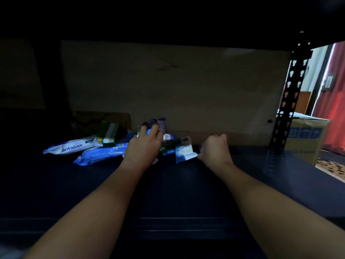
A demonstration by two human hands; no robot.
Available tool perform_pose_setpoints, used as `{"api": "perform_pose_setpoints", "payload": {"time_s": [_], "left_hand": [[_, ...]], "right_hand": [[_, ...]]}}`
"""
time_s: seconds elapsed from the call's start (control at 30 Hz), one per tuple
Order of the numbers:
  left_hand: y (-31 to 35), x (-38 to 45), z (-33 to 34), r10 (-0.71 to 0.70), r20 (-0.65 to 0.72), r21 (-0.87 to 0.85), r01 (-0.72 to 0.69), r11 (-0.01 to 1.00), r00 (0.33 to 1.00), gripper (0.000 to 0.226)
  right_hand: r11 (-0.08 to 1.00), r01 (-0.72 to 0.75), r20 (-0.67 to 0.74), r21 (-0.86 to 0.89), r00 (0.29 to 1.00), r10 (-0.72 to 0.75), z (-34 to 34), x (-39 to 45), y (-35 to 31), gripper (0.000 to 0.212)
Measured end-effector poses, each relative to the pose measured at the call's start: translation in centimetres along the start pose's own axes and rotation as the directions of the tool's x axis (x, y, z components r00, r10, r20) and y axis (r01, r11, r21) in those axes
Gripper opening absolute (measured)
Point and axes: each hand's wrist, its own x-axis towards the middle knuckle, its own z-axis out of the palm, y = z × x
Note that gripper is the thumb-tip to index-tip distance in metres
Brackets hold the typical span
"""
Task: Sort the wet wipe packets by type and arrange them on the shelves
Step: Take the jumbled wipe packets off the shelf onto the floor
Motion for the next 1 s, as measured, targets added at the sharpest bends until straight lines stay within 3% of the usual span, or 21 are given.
{"api": "perform_pose_setpoints", "payload": {"time_s": [0.1, 0.17, 0.23, 0.27, 0.47, 0.63, 0.83, 1.0], "left_hand": [[0.0, -1.4, -0.6, 0.043, -0.029, -0.02, -0.044, 0.999, 0.999, 0.069], [0.0, -2.1, -0.9, 0.061, -0.065, -0.026, -0.062, 0.998, 0.996, 0.066], [-0.1, -2.7, -1.1, 0.062, -0.051, -0.031, -0.064, 0.997, 0.997, 0.059], [-0.3, -2.9, -1.2, 0.055, -0.029, -0.028, -0.055, 0.998, 0.998, 0.057], [-0.3, -3.0, -0.8, 0.041, 0.045, -0.032, -0.039, 0.999, 0.998, 0.053], [-0.4, -2.7, -0.7, 0.059, 0.062, -0.046, -0.056, 0.997, 0.996, 0.052], [-0.6, -2.6, -0.3, 0.054, 0.037, -0.041, -0.052, 0.998, 0.998, 0.049], [-0.6, -2.8, -0.3, 0.063, 0.035, -0.046, -0.062, 0.997, 0.997, 0.05]], "right_hand": [[0.991, 0.044, -0.011, 0.125, 0.999, -0.043, -1.2, -1.9, 0.0, 0.012], [0.975, 0.099, 0.015, 0.197, 0.994, -0.104, -1.9, -3.3, -0.5, 0.044], [0.978, 0.16, 0.078, 0.136, 0.982, -0.172, -2.2, -4.2, -1.2, 0.076], [0.979, 0.172, 0.108, 0.11, 0.977, -0.184, -2.5, -4.6, -1.8, 0.081], [0.99, 0.106, 0.192, 0.09, 0.974, -0.121, -2.0, -5.1, -3.5, 0.046], [0.999, 0.037, 0.292, 0.018, 0.955, -0.04, -1.0, -4.5, -5.0, 0.079], [0.996, 0.049, 0.348, -0.077, 0.937, -0.019, -0.5, -3.7, -6.1, 0.04], [0.995, 0.079, 0.421, -0.06, 0.906, -0.047, -0.7, -2.8, -6.2, 0.037]]}}
